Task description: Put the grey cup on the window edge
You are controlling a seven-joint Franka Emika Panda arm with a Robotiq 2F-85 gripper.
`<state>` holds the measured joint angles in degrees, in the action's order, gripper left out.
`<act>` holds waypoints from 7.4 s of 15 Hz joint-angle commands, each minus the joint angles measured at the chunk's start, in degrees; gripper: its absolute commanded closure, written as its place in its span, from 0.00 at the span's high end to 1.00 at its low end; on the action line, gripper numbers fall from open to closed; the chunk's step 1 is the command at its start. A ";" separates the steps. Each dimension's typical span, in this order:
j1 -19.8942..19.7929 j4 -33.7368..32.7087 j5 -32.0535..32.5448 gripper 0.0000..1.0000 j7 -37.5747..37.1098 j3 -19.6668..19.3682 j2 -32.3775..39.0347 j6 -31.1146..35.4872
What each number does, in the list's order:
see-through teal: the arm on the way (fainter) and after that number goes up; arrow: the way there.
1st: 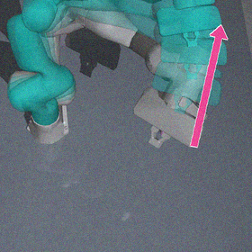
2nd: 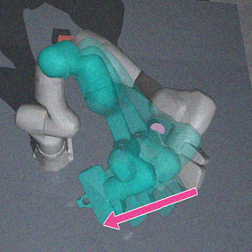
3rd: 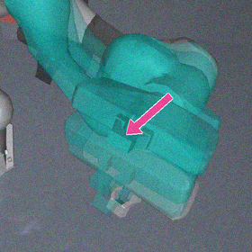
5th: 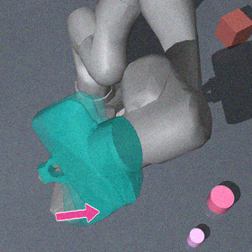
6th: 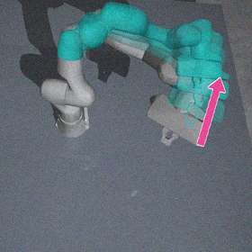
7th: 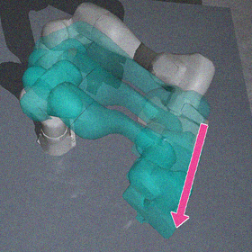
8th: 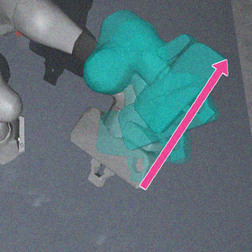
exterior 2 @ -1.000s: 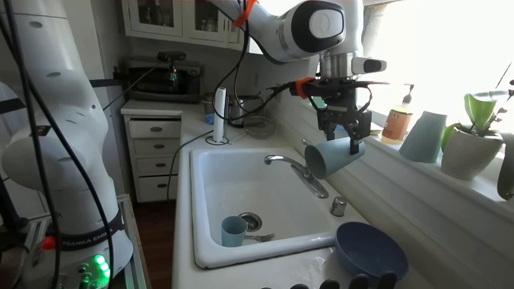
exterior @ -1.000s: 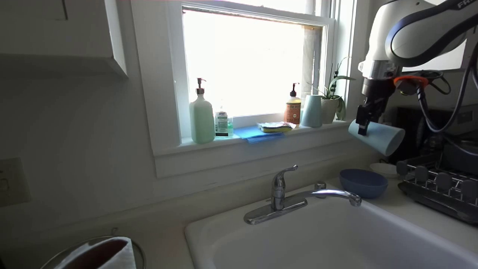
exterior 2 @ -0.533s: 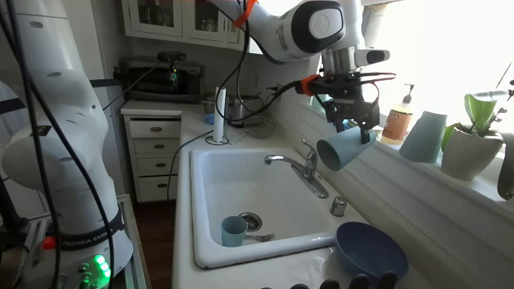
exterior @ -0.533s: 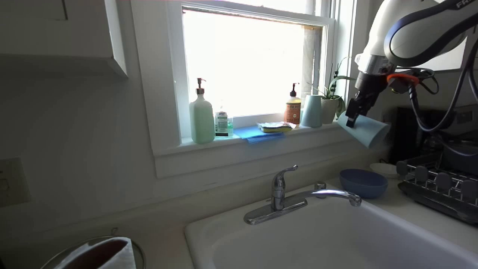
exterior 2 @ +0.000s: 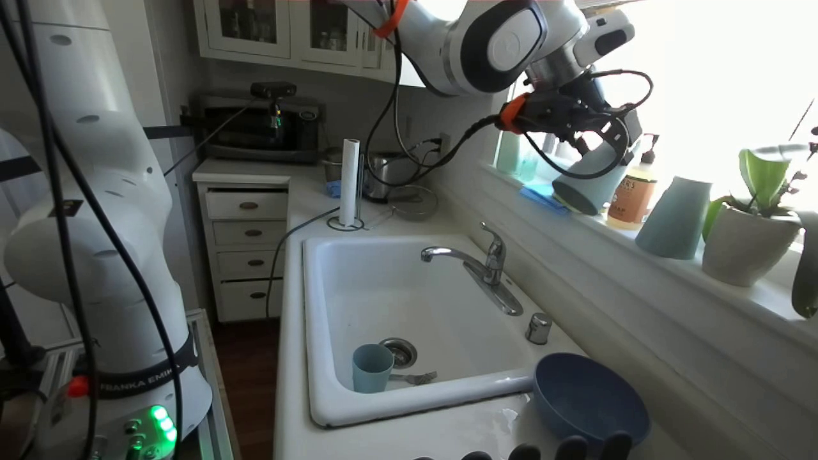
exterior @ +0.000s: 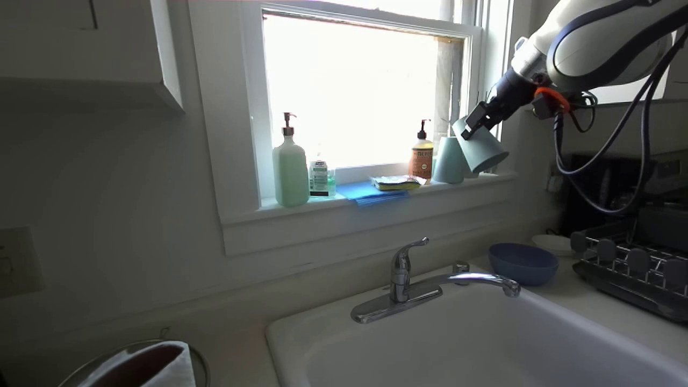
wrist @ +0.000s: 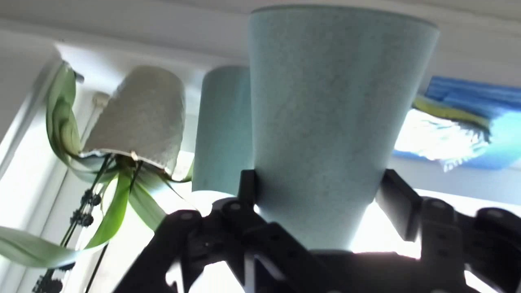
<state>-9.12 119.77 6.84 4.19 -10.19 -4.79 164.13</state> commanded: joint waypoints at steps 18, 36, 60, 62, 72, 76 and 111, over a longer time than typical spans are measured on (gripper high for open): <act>-1.41 -7.21 -8.65 0.50 0.24 -1.28 9.03 26.10; -2.62 -16.27 -8.97 0.50 -1.16 -1.42 19.64 37.84; -4.14 -18.55 -8.28 0.50 -1.29 -1.01 23.82 36.84; -4.30 -18.29 -8.08 0.50 -1.50 -0.69 23.79 36.91; -7.13 -17.41 -5.93 0.50 -1.73 3.22 23.34 35.75; -9.04 -17.12 -4.48 0.50 -2.85 5.76 22.90 35.50; -9.85 -20.29 -1.60 1.00 1.17 6.45 14.08 6.30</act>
<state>-22.71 100.59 5.50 4.30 0.80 12.11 178.43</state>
